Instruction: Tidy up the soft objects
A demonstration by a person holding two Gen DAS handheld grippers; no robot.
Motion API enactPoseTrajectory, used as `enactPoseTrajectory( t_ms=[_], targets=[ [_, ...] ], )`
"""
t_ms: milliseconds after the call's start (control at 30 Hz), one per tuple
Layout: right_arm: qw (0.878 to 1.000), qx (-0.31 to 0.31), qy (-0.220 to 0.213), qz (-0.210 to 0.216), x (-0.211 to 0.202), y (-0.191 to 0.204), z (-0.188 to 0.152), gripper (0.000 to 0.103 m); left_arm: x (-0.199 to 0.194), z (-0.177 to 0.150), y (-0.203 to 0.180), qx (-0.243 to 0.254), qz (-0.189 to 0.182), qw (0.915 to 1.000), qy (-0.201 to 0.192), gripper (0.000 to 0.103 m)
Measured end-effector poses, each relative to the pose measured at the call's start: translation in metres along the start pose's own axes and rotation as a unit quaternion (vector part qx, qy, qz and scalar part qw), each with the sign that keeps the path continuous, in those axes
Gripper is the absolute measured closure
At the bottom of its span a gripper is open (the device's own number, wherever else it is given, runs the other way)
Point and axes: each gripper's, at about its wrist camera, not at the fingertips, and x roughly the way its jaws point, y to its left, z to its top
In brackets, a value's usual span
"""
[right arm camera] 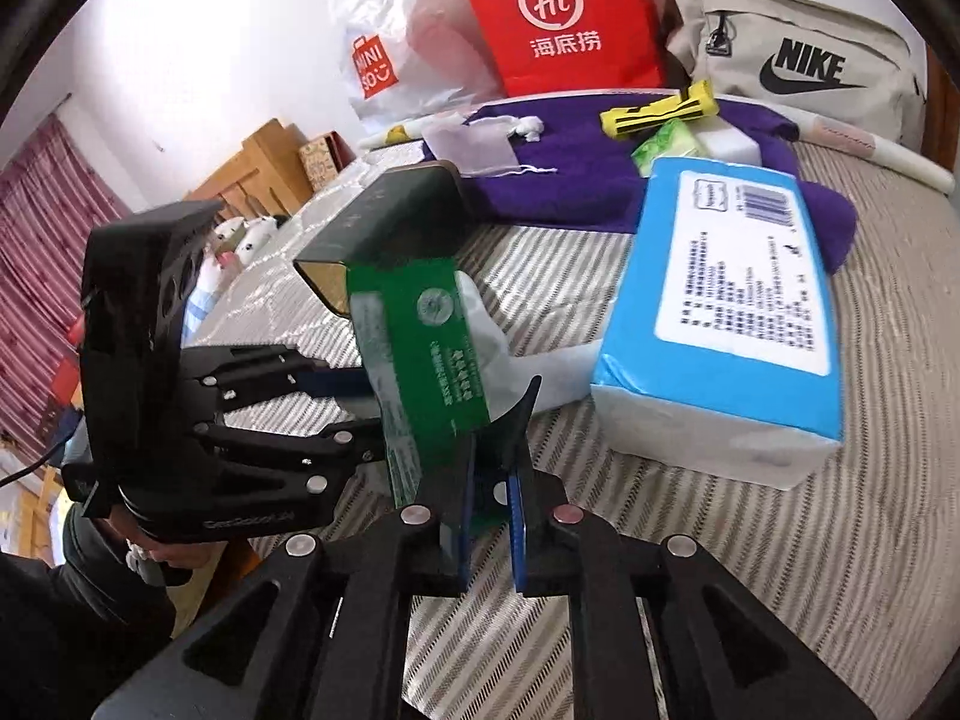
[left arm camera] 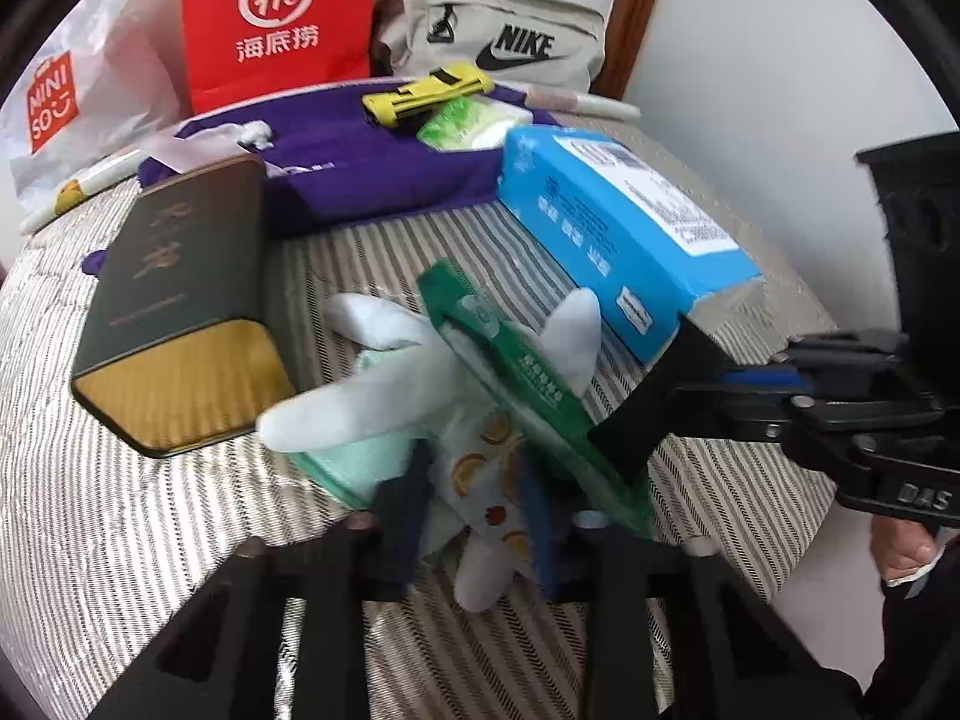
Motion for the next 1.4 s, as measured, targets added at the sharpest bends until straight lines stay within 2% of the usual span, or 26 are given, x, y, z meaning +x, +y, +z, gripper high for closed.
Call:
enactPoseTrajectory(
  t_ms=[33, 67, 100, 267, 467, 600, 700, 833, 1000, 1400],
  targets=[
    [1.000, 0.007, -0.004, 0.006, 0.002, -0.002, 0.000, 0.096, -0.003, 0.001, 0.002, -0.003, -0.002, 1.0000, -0.002, 0.095],
    [1.000, 0.009, -0.005, 0.013, 0.004, -0.002, 0.000, 0.097, -0.006, 0.001, 0.005, -0.007, -0.007, 0.9999, -0.005, 0.097],
    [1.000, 0.007, -0.007, 0.016, 0.005, -0.002, 0.000, 0.100, -0.011, 0.000, 0.009, -0.012, -0.013, 0.9998, -0.010, 0.097],
    [1.000, 0.005, -0.026, 0.014, -0.008, 0.002, -0.002, 0.101, -0.026, -0.004, 0.019, -0.026, -0.020, 0.9991, -0.026, 0.099],
    [0.998, 0.015, -0.057, -0.018, -0.045, -0.006, -0.010, 0.101, -0.044, -0.013, 0.026, -0.034, -0.003, 0.9984, -0.045, 0.099],
    [0.997, 0.018, -0.063, -0.047, -0.060, -0.012, -0.019, 0.101, -0.059, -0.022, 0.041, -0.052, 0.028, 0.9966, -0.056, 0.099],
    [0.996, 0.028, -0.066, -0.052, -0.066, -0.020, -0.024, 0.100, -0.070, -0.031, 0.056, -0.075, 0.043, 0.9943, -0.062, 0.099],
    [0.995, 0.041, -0.073, -0.059, -0.072, -0.027, -0.031, 0.100, -0.084, -0.039, 0.068, -0.099, 0.042, 0.9913, -0.076, 0.100],
    [0.994, 0.039, -0.078, -0.065, -0.077, -0.025, -0.034, 0.101, -0.098, -0.036, 0.064, -0.093, 0.043, 0.9903, -0.094, 0.101],
    [0.994, 0.045, -0.074, -0.073, -0.074, -0.027, -0.035, 0.101, -0.110, -0.026, 0.058, -0.088, 0.039, 0.9895, -0.108, 0.101]
  ],
)
